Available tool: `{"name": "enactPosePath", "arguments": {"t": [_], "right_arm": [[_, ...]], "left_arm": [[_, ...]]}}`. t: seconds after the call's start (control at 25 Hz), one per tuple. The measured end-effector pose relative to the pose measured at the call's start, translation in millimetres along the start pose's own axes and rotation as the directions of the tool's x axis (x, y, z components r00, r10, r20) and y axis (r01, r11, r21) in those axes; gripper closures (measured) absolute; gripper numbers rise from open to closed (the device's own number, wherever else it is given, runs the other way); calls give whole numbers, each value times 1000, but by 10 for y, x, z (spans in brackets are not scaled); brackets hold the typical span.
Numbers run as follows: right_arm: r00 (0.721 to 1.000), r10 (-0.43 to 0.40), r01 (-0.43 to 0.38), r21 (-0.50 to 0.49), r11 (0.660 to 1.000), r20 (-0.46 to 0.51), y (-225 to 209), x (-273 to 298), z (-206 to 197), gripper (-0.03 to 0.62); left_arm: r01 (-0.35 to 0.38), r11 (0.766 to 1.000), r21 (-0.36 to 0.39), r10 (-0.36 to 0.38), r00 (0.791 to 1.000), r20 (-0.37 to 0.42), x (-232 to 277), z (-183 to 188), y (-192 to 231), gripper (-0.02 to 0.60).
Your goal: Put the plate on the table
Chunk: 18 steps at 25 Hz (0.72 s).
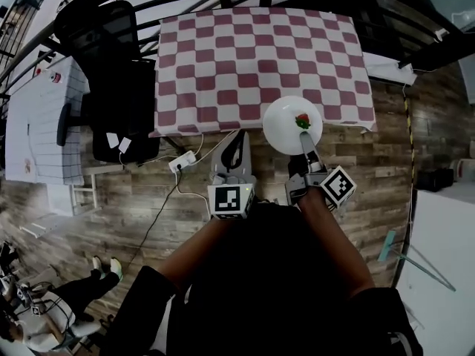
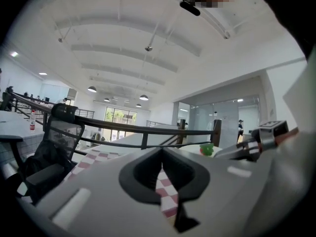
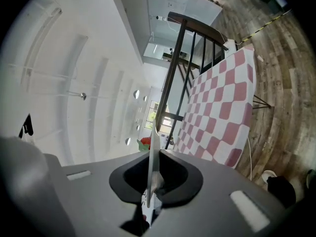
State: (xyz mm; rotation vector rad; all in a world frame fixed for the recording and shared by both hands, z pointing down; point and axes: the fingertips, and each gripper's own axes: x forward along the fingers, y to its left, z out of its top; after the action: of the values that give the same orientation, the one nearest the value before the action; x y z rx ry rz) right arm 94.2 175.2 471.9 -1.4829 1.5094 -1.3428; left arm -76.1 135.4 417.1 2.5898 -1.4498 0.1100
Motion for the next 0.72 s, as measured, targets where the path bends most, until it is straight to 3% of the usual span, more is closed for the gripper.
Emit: {"name": "enactPosePath", "arguments": {"t": [0.24,0.72], "right_arm": [[1000,13,-13,32,999,9,188,569,122,574],[999,3,-4,20,1000,40,392,1467,218,574]], "left_arm": [[88,995,-37,-87,996,24,596,214,207,572],[135,989,-62,-135,991,9,1394,342,853,572]]}}
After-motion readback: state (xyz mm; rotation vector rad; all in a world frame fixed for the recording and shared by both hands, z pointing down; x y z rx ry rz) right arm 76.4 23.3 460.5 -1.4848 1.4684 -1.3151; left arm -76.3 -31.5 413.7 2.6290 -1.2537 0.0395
